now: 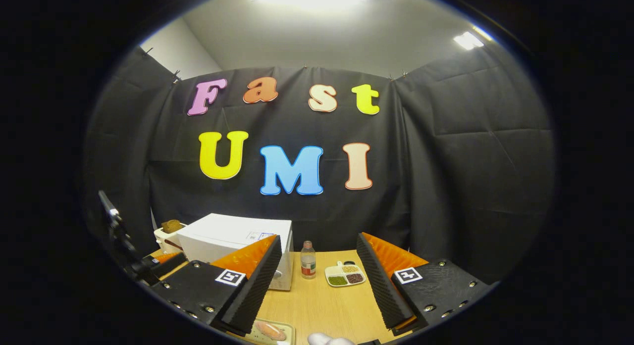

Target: Open the microwave oven with the left hand, put the food in, and close the microwave oven.

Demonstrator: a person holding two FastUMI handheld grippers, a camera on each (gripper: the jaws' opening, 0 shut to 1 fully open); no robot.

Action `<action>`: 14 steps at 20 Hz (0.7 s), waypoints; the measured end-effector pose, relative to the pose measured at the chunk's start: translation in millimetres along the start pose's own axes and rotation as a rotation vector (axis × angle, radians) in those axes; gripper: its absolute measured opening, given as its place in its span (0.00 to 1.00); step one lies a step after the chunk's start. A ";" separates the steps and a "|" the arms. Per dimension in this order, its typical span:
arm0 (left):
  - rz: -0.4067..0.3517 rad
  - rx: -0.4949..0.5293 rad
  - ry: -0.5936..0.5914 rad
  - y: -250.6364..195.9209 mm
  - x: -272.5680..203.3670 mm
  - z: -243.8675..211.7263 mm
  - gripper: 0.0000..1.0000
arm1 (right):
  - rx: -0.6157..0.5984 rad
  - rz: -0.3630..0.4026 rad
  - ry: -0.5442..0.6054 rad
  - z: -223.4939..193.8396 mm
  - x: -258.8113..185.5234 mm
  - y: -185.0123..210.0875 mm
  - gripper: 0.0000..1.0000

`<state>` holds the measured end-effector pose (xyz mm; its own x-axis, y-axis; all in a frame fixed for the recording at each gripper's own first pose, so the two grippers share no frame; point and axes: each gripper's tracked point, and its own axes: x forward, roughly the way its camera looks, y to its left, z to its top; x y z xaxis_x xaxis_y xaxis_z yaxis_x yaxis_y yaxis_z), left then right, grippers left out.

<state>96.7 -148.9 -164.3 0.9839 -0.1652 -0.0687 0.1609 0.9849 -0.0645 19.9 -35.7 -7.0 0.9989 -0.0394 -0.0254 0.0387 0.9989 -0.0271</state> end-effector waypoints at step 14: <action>0.013 -0.045 0.048 -37.4 159.7 -114.0 0.98 | -0.047 -0.003 0.096 -54.0 53.2 -7.2 0.93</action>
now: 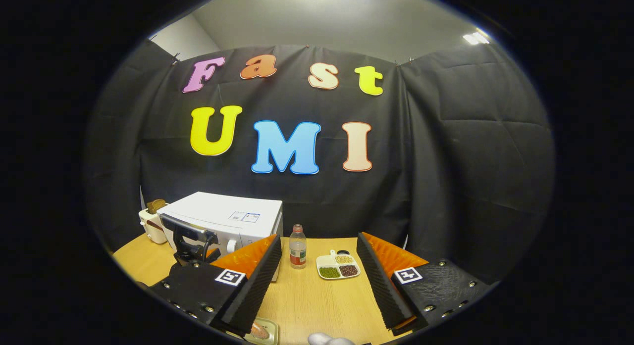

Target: Open the microwave oven with the left hand, put the food in, and close the microwave oven.

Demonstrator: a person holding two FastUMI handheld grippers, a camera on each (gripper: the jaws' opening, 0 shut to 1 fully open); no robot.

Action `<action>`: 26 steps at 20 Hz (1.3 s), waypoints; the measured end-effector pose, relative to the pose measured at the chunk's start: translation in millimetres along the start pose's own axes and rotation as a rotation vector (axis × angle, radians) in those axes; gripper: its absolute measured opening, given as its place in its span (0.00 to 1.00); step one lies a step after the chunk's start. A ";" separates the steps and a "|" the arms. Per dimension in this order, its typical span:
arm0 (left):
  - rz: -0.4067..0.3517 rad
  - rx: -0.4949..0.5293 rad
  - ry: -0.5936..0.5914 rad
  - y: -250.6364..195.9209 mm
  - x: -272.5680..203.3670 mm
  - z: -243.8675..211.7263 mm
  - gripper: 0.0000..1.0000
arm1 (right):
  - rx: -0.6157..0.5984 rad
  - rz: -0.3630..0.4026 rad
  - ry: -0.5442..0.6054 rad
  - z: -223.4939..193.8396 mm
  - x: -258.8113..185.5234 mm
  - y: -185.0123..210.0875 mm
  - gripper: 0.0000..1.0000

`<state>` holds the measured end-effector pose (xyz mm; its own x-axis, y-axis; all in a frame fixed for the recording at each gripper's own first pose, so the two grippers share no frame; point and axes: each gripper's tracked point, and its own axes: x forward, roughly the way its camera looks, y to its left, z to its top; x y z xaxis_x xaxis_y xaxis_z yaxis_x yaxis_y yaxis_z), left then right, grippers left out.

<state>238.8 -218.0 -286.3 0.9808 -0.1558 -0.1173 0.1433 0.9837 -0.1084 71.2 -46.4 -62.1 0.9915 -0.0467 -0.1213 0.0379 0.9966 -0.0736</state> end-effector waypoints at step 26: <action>-0.048 -0.011 -0.023 -3.0 -0.8 -8.7 0.31 | -0.041 0.024 0.025 -22.0 -7.7 -2.4 0.94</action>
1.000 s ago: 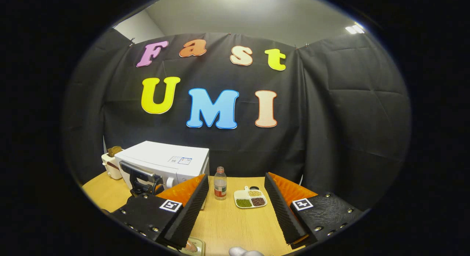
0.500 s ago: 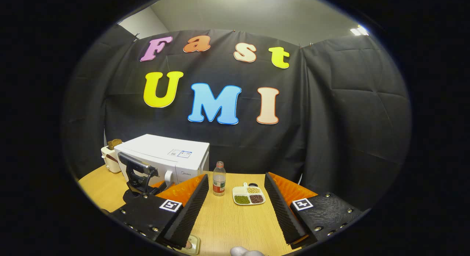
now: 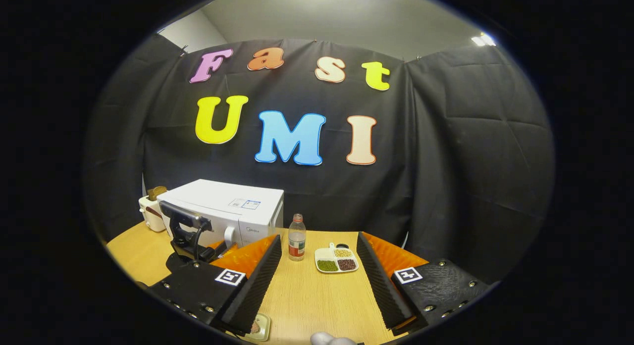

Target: Open the microwave oven with the left hand, put the food in, and close the microwave oven.

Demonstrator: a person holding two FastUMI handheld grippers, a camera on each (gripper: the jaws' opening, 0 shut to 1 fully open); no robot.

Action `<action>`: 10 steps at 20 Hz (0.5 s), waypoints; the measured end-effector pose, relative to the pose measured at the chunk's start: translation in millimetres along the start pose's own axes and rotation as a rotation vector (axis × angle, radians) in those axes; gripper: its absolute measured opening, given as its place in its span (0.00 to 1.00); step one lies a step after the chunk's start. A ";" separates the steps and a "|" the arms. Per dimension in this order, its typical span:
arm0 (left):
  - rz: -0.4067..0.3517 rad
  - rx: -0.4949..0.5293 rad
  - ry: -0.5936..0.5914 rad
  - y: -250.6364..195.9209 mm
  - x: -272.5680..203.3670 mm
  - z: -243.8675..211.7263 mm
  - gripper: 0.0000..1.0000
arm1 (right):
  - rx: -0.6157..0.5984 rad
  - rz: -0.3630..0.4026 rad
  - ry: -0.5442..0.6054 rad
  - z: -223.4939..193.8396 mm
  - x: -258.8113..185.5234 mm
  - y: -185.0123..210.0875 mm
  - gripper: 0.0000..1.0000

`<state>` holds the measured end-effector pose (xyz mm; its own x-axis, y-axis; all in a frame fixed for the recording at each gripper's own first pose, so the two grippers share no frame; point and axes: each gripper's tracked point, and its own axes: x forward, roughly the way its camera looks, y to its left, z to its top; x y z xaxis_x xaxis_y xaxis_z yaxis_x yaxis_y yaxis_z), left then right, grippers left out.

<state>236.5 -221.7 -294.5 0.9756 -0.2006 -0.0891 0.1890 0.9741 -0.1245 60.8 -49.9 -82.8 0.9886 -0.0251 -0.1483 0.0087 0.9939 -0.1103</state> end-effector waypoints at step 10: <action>0.014 0.023 0.008 -2.6 10.6 -14.6 0.41 | -0.026 0.015 0.013 -9.9 -3.1 1.6 0.94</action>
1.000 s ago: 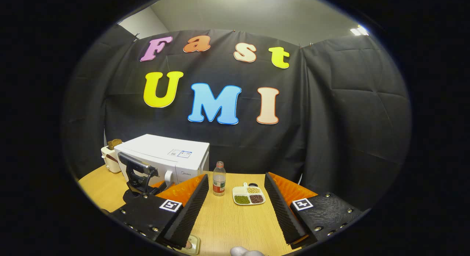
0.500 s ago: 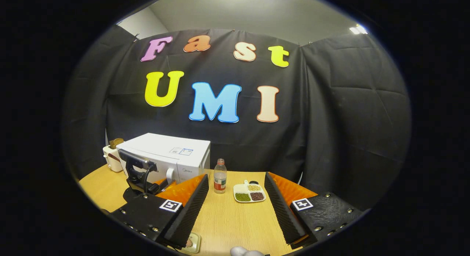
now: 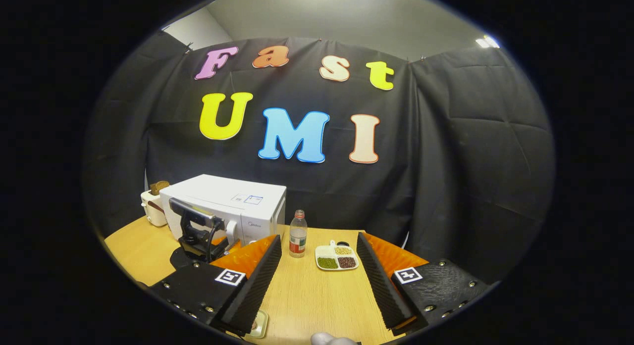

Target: Open the microwave oven with the left hand, put the food in, and close the microwave oven.

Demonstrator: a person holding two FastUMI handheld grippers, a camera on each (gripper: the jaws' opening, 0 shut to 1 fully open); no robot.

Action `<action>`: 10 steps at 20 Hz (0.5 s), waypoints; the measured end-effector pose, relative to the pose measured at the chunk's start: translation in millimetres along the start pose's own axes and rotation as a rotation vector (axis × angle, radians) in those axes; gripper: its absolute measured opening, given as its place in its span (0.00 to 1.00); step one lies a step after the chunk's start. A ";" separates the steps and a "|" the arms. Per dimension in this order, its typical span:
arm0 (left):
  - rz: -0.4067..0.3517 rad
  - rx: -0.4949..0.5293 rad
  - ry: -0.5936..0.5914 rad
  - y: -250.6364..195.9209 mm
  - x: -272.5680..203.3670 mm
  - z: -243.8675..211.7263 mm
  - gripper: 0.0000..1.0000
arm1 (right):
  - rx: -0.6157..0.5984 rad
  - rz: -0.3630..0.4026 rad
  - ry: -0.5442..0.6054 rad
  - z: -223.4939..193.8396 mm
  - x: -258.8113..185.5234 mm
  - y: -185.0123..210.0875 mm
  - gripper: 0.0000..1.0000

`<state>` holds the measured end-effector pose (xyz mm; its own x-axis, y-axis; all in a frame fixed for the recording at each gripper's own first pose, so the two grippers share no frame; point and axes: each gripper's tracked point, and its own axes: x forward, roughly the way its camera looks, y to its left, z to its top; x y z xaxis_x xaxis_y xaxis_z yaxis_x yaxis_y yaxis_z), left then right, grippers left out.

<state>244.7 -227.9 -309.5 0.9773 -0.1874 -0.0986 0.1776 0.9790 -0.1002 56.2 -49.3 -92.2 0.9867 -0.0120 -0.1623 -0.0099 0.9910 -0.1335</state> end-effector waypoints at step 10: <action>-0.006 -0.047 -0.009 2.9 7.6 3.6 0.28 | 0.014 0.004 0.033 -12.3 4.4 -2.3 0.94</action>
<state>253.1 -226.2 -307.0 0.9773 -0.1923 -0.0893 0.1780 0.9729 -0.1475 58.6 -53.2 -104.7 0.9807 -0.0120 -0.1953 -0.0115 0.9928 -0.1188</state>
